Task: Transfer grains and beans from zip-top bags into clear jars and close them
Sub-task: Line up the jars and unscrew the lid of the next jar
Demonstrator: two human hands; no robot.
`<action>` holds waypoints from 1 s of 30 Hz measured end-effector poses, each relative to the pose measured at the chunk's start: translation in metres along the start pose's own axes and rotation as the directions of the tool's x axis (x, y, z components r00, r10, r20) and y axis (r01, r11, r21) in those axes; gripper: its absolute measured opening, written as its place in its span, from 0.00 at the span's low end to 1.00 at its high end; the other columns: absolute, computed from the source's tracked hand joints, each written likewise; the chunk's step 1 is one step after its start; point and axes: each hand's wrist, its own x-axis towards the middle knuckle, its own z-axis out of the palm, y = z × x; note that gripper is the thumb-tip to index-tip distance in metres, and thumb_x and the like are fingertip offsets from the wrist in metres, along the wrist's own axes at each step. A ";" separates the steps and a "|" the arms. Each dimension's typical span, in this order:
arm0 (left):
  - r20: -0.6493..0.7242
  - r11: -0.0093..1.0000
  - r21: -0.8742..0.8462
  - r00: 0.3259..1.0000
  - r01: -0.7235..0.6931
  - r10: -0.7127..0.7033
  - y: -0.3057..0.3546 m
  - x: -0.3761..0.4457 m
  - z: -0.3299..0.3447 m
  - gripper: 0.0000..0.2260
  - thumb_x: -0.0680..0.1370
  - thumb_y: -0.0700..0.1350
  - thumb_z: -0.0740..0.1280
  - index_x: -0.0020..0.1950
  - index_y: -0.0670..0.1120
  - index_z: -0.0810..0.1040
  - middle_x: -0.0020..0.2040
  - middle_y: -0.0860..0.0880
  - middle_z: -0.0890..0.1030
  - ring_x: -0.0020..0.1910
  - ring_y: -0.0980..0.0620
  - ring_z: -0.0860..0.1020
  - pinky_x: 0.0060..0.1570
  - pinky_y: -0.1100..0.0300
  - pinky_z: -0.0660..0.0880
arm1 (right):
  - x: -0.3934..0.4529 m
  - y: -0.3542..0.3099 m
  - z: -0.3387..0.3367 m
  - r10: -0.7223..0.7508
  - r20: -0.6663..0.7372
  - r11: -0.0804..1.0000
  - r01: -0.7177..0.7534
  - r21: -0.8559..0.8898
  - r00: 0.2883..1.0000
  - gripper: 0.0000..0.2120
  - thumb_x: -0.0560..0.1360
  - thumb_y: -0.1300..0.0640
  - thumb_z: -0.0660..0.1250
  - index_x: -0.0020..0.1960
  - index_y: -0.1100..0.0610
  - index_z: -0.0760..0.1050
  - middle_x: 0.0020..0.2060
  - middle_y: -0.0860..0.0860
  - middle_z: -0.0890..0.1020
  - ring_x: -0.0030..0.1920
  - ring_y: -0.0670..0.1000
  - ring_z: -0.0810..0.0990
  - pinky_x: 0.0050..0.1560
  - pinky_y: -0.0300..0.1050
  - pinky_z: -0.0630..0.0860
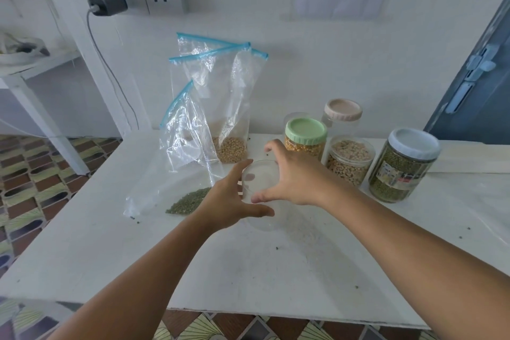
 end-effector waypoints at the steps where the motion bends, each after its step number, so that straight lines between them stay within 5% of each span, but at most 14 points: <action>1: 0.000 1.000 0.000 1.000 0.001 -0.001 0.000 0.000 0.000 0.56 0.58 0.66 0.85 0.80 0.65 0.60 0.68 0.59 0.77 0.62 0.57 0.78 0.63 0.57 0.78 | -0.001 0.000 0.001 0.000 -0.008 1.000 0.001 0.014 1.000 0.48 0.65 0.29 0.76 0.73 0.49 0.58 0.53 0.54 0.82 0.53 0.55 0.82 0.55 0.56 0.80; 6: -0.009 1.000 0.019 1.000 -0.003 0.003 0.003 0.001 0.000 0.56 0.57 0.66 0.85 0.79 0.67 0.60 0.67 0.60 0.78 0.60 0.56 0.79 0.63 0.54 0.79 | -0.002 0.002 0.002 -0.036 -0.027 0.999 0.037 0.017 0.999 0.41 0.67 0.33 0.77 0.68 0.49 0.60 0.45 0.51 0.81 0.45 0.52 0.82 0.48 0.56 0.81; 11: -0.029 0.999 0.036 1.000 0.004 -0.003 0.005 0.000 0.002 0.57 0.55 0.70 0.83 0.79 0.67 0.60 0.66 0.61 0.77 0.59 0.57 0.79 0.61 0.54 0.79 | -0.004 0.007 -0.002 -0.045 0.002 0.995 0.045 0.089 0.999 0.46 0.66 0.33 0.78 0.73 0.43 0.55 0.53 0.55 0.82 0.56 0.56 0.82 0.56 0.58 0.80; 15: -0.022 1.000 -0.006 1.000 0.005 -0.005 0.004 0.001 0.003 0.55 0.55 0.67 0.85 0.77 0.65 0.62 0.65 0.60 0.77 0.58 0.57 0.81 0.58 0.55 0.81 | -0.005 0.003 0.000 -0.032 0.009 0.997 0.032 0.064 0.999 0.52 0.67 0.29 0.75 0.78 0.44 0.49 0.43 0.49 0.79 0.43 0.49 0.80 0.46 0.53 0.81; 20: 0.044 1.000 -0.020 0.999 0.002 -0.001 0.008 0.011 -0.001 0.60 0.55 0.65 0.86 0.80 0.63 0.56 0.73 0.57 0.74 0.71 0.57 0.73 0.69 0.52 0.75 | -0.003 -0.001 0.013 0.074 -0.097 0.982 -0.055 0.183 0.993 0.49 0.65 0.31 0.78 0.73 0.50 0.55 0.58 0.55 0.80 0.58 0.55 0.79 0.59 0.56 0.78; 25: 0.032 1.000 -0.025 0.999 0.012 -0.011 0.005 0.010 0.002 0.61 0.57 0.60 0.88 0.83 0.61 0.56 0.69 0.62 0.76 0.67 0.61 0.75 0.65 0.52 0.79 | 0.000 0.005 0.012 0.015 -0.067 0.980 -0.002 0.197 0.998 0.42 0.66 0.35 0.80 0.64 0.50 0.57 0.61 0.60 0.79 0.62 0.58 0.79 0.62 0.58 0.78; 30: 0.014 1.000 0.000 1.000 0.007 -0.007 0.008 0.010 0.003 0.63 0.57 0.62 0.87 0.84 0.61 0.54 0.70 0.63 0.76 0.67 0.59 0.76 0.63 0.57 0.75 | 0.004 0.012 0.005 -0.039 -0.021 0.976 0.043 0.213 0.999 0.40 0.65 0.36 0.81 0.62 0.49 0.59 0.65 0.53 0.75 0.63 0.47 0.74 0.59 0.49 0.76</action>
